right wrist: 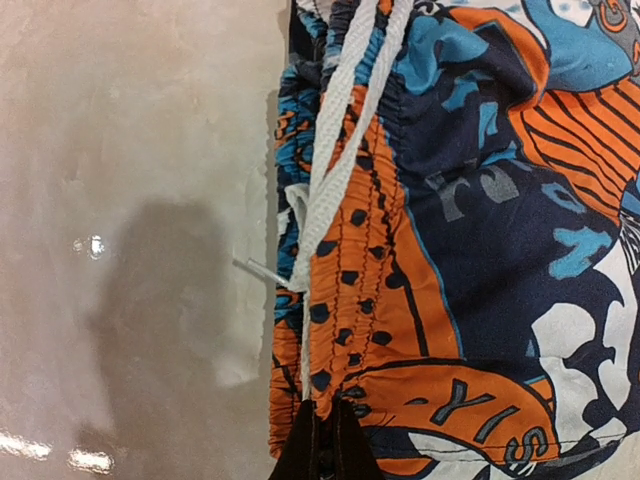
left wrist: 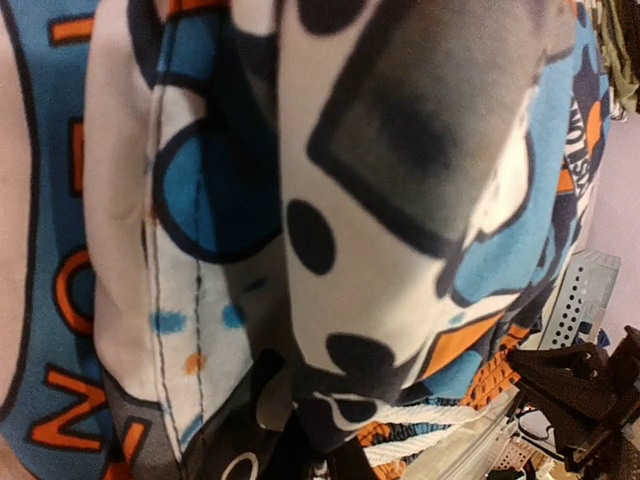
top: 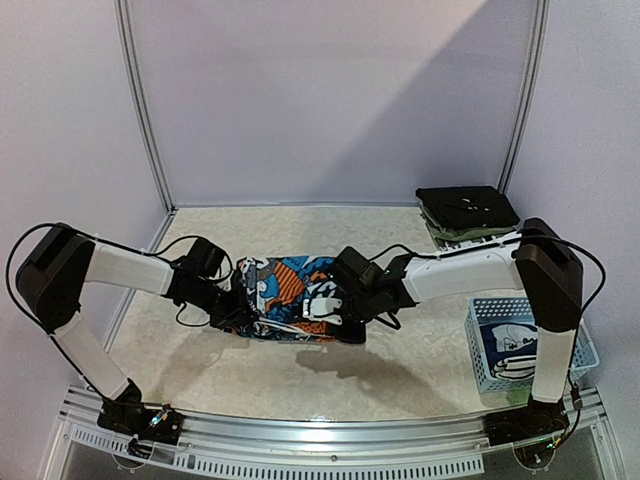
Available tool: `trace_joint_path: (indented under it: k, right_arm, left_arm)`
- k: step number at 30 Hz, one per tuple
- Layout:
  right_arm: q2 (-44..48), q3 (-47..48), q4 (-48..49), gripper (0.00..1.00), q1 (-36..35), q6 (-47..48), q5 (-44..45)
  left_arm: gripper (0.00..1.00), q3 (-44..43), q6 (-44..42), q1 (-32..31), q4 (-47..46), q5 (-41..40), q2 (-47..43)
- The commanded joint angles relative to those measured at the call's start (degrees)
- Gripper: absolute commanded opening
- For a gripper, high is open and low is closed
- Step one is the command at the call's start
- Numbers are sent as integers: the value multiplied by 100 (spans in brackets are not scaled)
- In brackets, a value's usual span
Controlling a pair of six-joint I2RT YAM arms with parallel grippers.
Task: Fold and stack the mixed laundry pile
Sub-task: Smooth out the square-folded shorts at the center of the board.
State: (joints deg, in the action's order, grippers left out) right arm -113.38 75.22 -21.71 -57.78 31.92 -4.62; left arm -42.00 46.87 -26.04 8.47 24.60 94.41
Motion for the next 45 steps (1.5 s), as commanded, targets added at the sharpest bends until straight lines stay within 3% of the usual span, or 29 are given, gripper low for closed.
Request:
trace_joint_path:
  k: [1,3,7,12,18,29,33,35,39,41,45]
  right_arm:
    - [-142,71,-740,8,44,-199,-92]
    - [53,115,-892,19,40,-220,-249]
    - [504,323,-1441,36,36,-297,-647]
    - [828,777,-1714,42,39,-458,-906]
    - [155,1701,-1682,46,40,-594,-1248]
    - [-1250,2765,-2072,46,33,-754,-1479]
    - [-1300,2667,-2095,46,-23,-775,-1461]
    - [-1308,2593,-2068,40,-49,-771,-1292]
    - [-1247,2464,-2055,11,-56,-816,-1103]
    - [-1009,2243,-1964,3,-54,-836,-1193]
    - [-354,1678,-1850,0,-97,-785,-1507]
  left_arm:
    - [15,-110,134,-71,-184,-205,-421]
    - [30,-423,-5,-120,435,-433,-789]
    - [42,-1157,-475,-107,1598,-955,-1399]
    - [49,-2082,-932,-18,2392,-1378,-924]
    - [56,-2514,-722,-32,2121,-1393,129]
    - [56,-2226,-599,-94,1324,-749,908]
    - [40,-1997,-507,-94,933,-536,1110]
    - [33,-1877,-480,-95,876,-547,1080]
    - [24,-1532,-481,-98,861,-644,693]
    - [21,-1408,-543,-94,902,-724,499]
    - [19,-1228,-712,-85,894,-825,359]
